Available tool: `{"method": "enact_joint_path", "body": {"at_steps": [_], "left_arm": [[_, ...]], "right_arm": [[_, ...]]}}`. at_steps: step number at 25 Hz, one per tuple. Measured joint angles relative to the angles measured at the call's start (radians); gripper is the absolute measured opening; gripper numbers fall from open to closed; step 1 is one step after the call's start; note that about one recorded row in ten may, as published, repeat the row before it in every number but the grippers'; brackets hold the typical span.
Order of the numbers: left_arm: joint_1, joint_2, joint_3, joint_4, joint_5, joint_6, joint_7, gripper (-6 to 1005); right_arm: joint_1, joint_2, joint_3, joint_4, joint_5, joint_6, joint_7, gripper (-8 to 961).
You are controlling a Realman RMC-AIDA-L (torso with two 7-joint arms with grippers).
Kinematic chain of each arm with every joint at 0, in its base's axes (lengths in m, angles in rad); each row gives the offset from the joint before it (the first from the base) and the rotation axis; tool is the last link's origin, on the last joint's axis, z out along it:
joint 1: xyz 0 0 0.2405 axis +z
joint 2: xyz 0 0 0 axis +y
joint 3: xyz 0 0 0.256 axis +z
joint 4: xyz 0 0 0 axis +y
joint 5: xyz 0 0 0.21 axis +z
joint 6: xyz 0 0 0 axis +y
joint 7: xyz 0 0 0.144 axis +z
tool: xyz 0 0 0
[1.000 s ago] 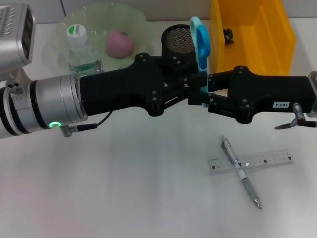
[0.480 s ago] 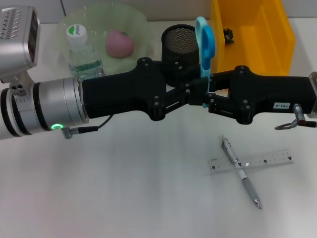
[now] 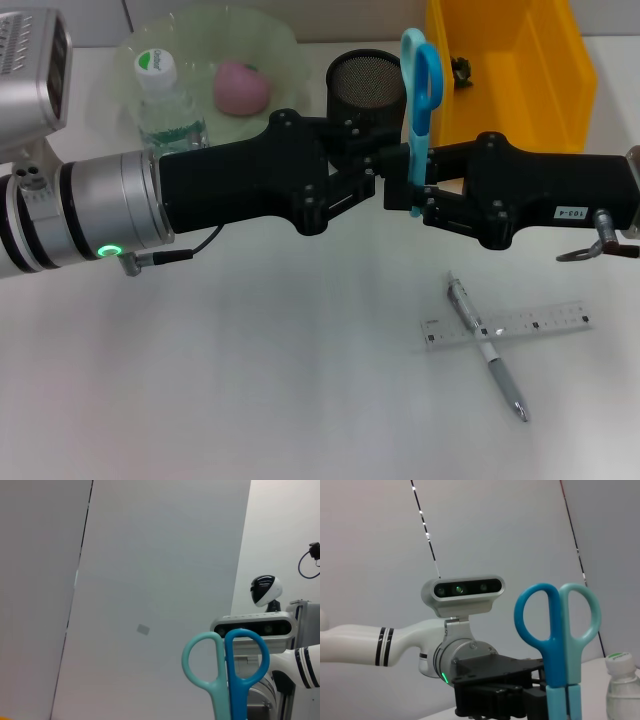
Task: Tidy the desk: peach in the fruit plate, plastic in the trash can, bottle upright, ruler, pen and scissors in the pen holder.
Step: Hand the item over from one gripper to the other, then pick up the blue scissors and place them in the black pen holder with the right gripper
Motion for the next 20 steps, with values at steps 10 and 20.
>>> {"method": "enact_joint_path", "body": {"at_steps": [10, 20], "left_arm": [[0.002, -0.001, -0.007, 0.000, 0.000, 0.006, 0.007, 177], [0.032, 0.010, -0.071, 0.006, -0.001, 0.029, 0.008, 190]], "right_arm": [[0.000, 0.000, -0.006, 0.000, 0.000, 0.009, -0.001, 199], [-0.018, 0.000, 0.018, -0.006, 0.005, 0.022, -0.013, 205]]}}
